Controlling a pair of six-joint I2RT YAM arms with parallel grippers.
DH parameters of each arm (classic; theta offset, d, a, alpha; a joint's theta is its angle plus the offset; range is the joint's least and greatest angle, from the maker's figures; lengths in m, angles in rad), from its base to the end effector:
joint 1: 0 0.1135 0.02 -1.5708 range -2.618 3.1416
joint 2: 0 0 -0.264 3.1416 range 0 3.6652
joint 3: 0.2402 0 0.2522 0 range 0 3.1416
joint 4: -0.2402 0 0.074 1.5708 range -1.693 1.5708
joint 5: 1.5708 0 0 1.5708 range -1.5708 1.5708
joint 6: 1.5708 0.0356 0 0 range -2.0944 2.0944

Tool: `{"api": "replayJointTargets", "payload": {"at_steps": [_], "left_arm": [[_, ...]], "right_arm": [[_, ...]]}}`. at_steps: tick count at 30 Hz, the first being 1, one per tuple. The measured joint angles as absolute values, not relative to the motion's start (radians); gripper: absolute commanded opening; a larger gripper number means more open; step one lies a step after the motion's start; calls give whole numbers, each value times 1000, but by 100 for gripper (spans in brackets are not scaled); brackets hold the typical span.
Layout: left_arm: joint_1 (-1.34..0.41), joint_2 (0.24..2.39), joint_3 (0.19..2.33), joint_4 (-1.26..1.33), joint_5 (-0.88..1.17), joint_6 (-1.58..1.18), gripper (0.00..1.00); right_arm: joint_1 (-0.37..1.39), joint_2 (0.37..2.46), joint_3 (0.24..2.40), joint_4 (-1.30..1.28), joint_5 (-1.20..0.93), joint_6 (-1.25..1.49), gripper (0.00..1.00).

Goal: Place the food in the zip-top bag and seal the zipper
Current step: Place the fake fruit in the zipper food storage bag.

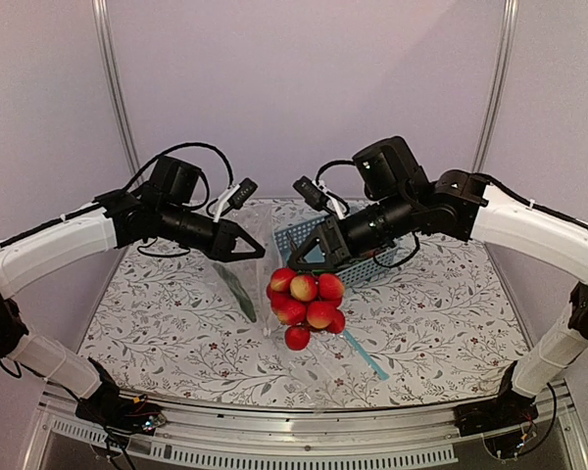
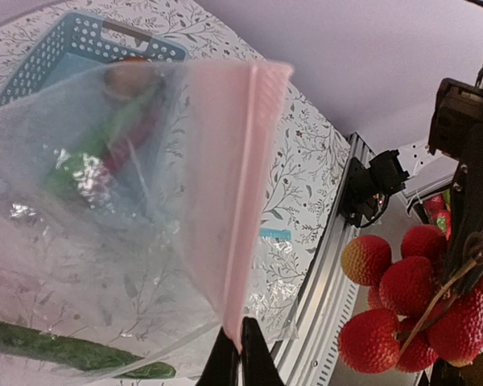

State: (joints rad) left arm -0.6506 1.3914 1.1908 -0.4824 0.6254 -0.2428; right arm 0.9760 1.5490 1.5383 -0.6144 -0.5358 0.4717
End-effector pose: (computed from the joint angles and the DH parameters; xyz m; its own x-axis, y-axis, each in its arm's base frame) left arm 0.2298 -0.2011 0.3183 -0.6924 0.2821 -0.6641 0.7066 0.4511 -0.5451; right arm 0.1781 0.2957 0.3736 -0.7211 -0.3686 -0.5866 -0.6921 0.3440 0.6346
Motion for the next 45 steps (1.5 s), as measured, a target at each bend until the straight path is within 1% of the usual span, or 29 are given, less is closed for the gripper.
{"api": "replayJointTargets", "payload": {"at_steps": [5, 14, 21, 24, 34, 45], "left_arm": [[-662, 1391, 1185, -482, 629, -237, 0], [-673, 1391, 1184, -476, 646, -236, 0], [-674, 1391, 1184, -472, 680, -236, 0], [-674, 1391, 1184, -468, 703, -236, 0], [-674, 1367, 1184, -461, 754, -230, 0], [-680, 1367, 1184, -463, 813, -192, 0]], "right_arm": [[1000, 1608, 1530, -530, -565, 531, 0], [1008, 1631, 1473, -329, -585, 627, 0], [1009, 1631, 1408, -179, -535, 644, 0], [1009, 1630, 1362, -130, -477, 641, 0], [1009, 1622, 1315, -123, -311, 612, 0], [995, 1637, 1355, -216, -274, 591, 0]]}}
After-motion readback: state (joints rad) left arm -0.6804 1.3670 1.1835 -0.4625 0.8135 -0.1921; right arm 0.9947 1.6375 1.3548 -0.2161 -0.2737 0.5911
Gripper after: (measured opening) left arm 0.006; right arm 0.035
